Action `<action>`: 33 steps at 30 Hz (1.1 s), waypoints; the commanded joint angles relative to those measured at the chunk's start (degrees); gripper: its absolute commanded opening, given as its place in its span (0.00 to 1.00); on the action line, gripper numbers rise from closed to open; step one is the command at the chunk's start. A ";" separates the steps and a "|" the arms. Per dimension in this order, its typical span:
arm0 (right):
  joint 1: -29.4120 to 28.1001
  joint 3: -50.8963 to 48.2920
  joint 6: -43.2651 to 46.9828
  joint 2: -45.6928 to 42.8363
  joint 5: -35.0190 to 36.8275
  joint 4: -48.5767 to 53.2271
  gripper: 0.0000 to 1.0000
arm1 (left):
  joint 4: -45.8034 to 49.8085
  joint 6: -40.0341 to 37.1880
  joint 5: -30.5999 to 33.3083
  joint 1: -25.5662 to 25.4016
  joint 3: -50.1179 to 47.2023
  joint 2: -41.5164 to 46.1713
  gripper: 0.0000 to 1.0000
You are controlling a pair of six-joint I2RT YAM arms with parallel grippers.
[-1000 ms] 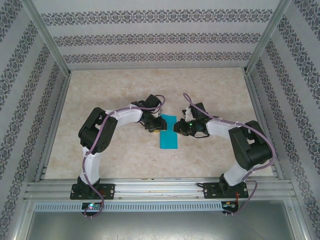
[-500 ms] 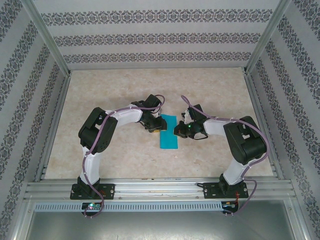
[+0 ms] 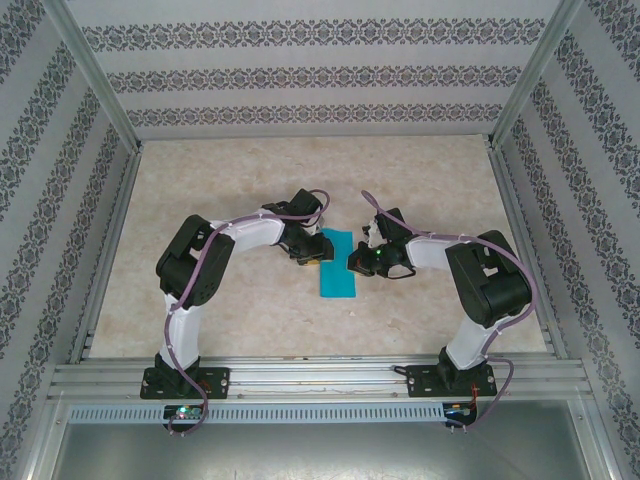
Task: Fold a paper plane with a square sheet of paper (fold left side to right side)
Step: Hold the square sheet of paper at the center of the table, then first fold the square sheet of paper in half at the center of the table.
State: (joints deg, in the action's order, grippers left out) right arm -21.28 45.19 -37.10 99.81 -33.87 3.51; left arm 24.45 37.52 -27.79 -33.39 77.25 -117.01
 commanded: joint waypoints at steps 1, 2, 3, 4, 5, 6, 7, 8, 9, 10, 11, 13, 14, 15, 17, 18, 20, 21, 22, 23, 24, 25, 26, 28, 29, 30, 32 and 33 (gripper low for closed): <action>-0.87 0.25 1.21 1.70 2.66 3.67 0.00 | -3.28 -0.30 3.44 -1.60 -3.41 -2.74 0.42; -0.87 0.25 1.24 1.70 2.87 3.91 0.00 | -3.67 -0.41 3.69 -1.51 -3.72 -1.55 0.45; -0.87 0.24 1.29 1.70 3.01 4.09 0.00 | -4.00 -0.43 3.90 -1.42 -3.94 -0.50 0.46; -0.87 0.25 1.39 1.79 3.19 4.33 0.00 | -4.14 -0.50 4.37 -1.27 -4.12 0.73 0.48; -0.87 0.25 1.39 1.74 3.36 4.48 0.00 | -4.21 -0.70 4.76 -1.16 -4.28 1.94 0.50; -0.87 0.23 1.47 1.79 3.58 4.64 0.00 | -4.24 -0.93 5.21 -1.00 -4.42 3.01 0.51; -0.87 0.21 1.50 1.79 3.70 4.80 0.00 | -4.08 -1.21 5.73 -0.83 -4.56 4.06 0.52; -0.87 0.24 1.55 1.79 3.83 4.91 0.00 | -3.85 -1.40 6.28 -0.67 -4.77 5.24 0.52; -0.87 0.16 1.59 1.73 3.96 4.97 0.00 | -3.81 -1.60 6.78 -0.55 -5.06 6.15 0.53; -0.87 0.15 1.64 1.70 4.11 5.09 0.00 | -3.79 -1.65 7.25 -0.46 -5.41 7.08 0.53; -0.87 0.16 1.68 1.70 4.24 5.23 0.00 | -3.92 -1.78 7.46 -0.45 -5.76 8.07 0.53; -0.96 0.09 1.68 1.70 4.34 5.19 0.00 | -4.42 -1.79 7.24 -0.47 -6.38 9.45 0.50; -0.95 0.07 1.62 1.68 4.43 5.25 0.00 | -5.15 -1.71 6.65 -0.45 -6.89 10.18 0.47; -0.96 -0.01 1.59 1.62 4.51 5.25 0.00 | -6.08 -1.54 6.02 -0.45 -7.46 10.76 0.43; -0.96 -0.10 1.68 1.50 4.64 5.37 0.00 | -8.54 -0.98 3.43 -0.54 -8.53 11.64 0.33; -0.96 -0.10 1.68 1.45 4.69 5.38 0.00 | -9.59 -0.76 1.92 -0.61 -8.70 11.80 0.28; -0.96 -0.10 1.68 1.42 4.86 5.58 0.00 | -11.13 -0.34 -0.97 -1.01 -8.74 11.50 0.18; -0.96 -0.10 1.68 1.42 4.86 5.55 0.00 | -11.39 -0.32 -1.64 -1.27 -8.65 11.25 0.15; -0.96 -0.04 1.68 1.53 4.93 5.62 0.00 | -11.44 -0.43 -2.14 -1.70 -8.38 10.97 0.12; -0.96 -0.01 1.68 1.61 4.95 5.63 0.00 | -11.55 -0.43 -2.50 -2.00 -8.07 10.49 0.09; -1.04 -0.01 1.68 1.62 4.95 5.64 0.00 | -11.89 -0.44 -2.97 -2.27 -8.00 10.06 0.08; -1.04 -0.01 1.68 1.56 5.08 5.72 0.00 | -12.41 -0.29 -3.86 -2.46 -7.83 9.47 0.06; -1.05 -0.01 1.68 1.66 5.13 5.72 0.00 | -13.22 0.00 -4.78 -2.64 -7.82 8.78 0.05; -1.05 -0.01 1.68 1.73 5.21 5.87 0.00 | -14.62 0.50 -6.26 -2.82 -7.90 7.48 0.05; -1.05 -0.01 1.68 1.79 5.30 5.96 0.00 | -14.88 0.63 -6.44 -2.82 -7.90 6.88 0.05; -1.05 0.07 1.76 1.87 5.30 6.03 0.00 | -14.73 0.42 -6.07 -2.82 -7.93 6.35 0.04; -1.05 0.16 1.86 1.96 5.47 6.25 0.00 | -12.66 -0.94 -3.46 -2.76 -7.58 5.45 0.04; -1.05 0.23 1.90 1.97 5.48 6.34 0.00 | -11.86 -1.53 -2.52 -2.70 -7.48 5.03 0.04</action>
State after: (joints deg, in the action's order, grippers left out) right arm -21.65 45.80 -36.03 99.81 -32.64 4.89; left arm 11.97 37.54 -31.51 -35.68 69.17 -110.50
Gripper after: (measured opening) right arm 0.057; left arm 0.059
